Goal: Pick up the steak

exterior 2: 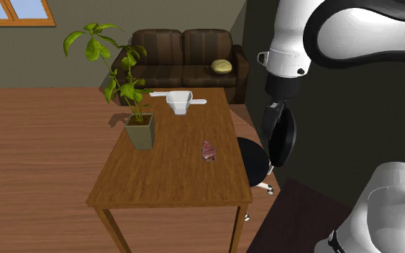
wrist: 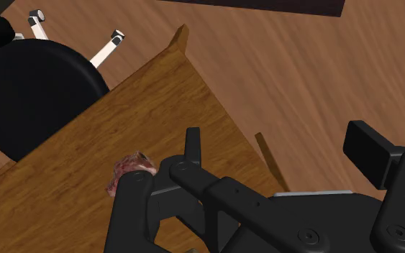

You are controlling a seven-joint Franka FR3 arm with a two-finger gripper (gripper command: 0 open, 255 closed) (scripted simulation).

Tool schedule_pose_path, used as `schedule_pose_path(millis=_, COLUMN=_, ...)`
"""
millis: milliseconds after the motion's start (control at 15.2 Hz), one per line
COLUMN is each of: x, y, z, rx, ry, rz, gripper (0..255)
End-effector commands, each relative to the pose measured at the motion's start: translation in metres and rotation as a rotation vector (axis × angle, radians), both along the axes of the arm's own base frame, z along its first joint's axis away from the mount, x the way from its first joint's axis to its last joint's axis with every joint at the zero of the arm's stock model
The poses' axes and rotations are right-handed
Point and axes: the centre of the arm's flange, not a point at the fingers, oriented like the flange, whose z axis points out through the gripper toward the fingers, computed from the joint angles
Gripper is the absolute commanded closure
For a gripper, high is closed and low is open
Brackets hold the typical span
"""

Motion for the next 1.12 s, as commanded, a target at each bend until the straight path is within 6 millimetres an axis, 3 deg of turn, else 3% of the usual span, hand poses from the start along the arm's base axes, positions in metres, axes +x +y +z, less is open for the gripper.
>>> schedule_pose_path(millis=0, x=0.000, y=0.000, z=0.000, rx=0.000, ry=0.000, rz=0.000, gripper=0)
schedule_pose_path(millis=1056, x=0.135, y=-0.029, z=-0.149, rx=-0.026, ry=-0.068, rz=-0.286, gripper=0)
